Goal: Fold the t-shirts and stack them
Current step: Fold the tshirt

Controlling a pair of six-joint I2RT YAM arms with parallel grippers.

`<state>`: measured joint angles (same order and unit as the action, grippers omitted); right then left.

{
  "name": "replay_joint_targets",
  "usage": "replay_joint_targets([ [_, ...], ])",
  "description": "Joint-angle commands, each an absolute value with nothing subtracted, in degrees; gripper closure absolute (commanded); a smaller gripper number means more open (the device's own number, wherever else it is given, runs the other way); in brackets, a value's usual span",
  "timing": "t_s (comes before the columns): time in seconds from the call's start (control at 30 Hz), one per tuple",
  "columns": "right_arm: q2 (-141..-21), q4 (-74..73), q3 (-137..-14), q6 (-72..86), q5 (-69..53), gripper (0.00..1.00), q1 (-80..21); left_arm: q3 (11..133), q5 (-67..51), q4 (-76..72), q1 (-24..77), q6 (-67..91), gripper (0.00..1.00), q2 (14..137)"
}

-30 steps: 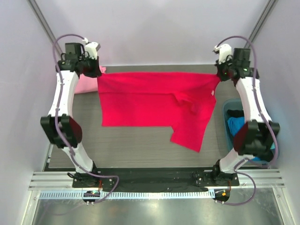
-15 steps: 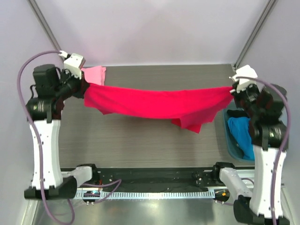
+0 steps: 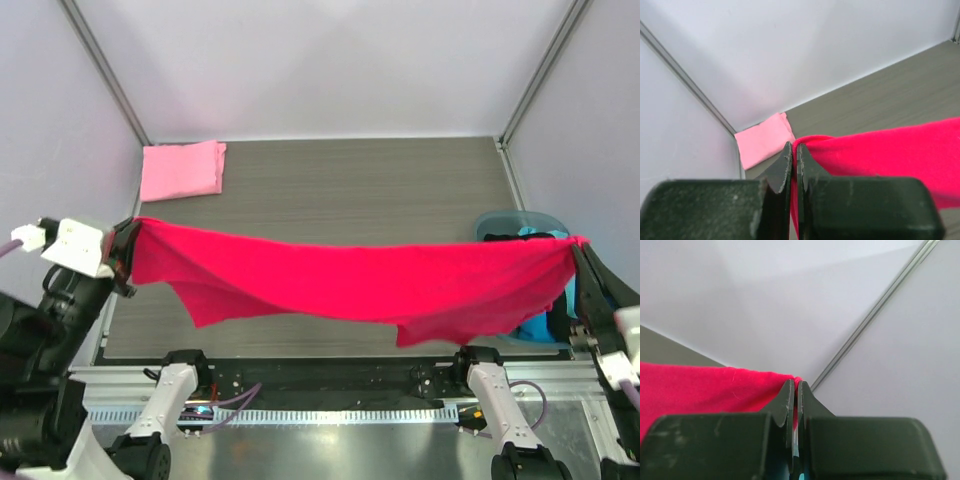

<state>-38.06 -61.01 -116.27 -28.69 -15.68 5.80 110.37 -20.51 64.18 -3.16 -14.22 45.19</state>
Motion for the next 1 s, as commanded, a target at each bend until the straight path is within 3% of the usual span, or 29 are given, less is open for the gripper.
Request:
replay_joint_targets([
  [0.0,-42.3,-64.7,-119.6,-27.1,-14.9,0.99,6.1,110.9,-17.1,66.7,-3.5,-15.2,1.0,46.2],
  [0.17,-42.6,-59.8,-111.5,-27.2,-14.9,0.99,6.1,105.9,-16.1,67.1,-3.5,-16.6,1.0,50.2],
  [0.57,-44.2,-39.8,-70.0,-24.3,-20.8,0.99,6.1,75.6,-20.6,53.7,-3.6,-19.8,1.0,58.2],
  [0.7,-53.6,-30.7,-59.1,-23.6,-20.8,0.99,5.8,69.9,-20.7,47.2,-3.6,-20.7,1.0,65.7],
  [0.97,-75.3,-14.2,-57.0,-24.0,-17.8,0.99,4.4,73.2,-19.2,37.4,-3.6,-18.2,1.0,89.5],
])
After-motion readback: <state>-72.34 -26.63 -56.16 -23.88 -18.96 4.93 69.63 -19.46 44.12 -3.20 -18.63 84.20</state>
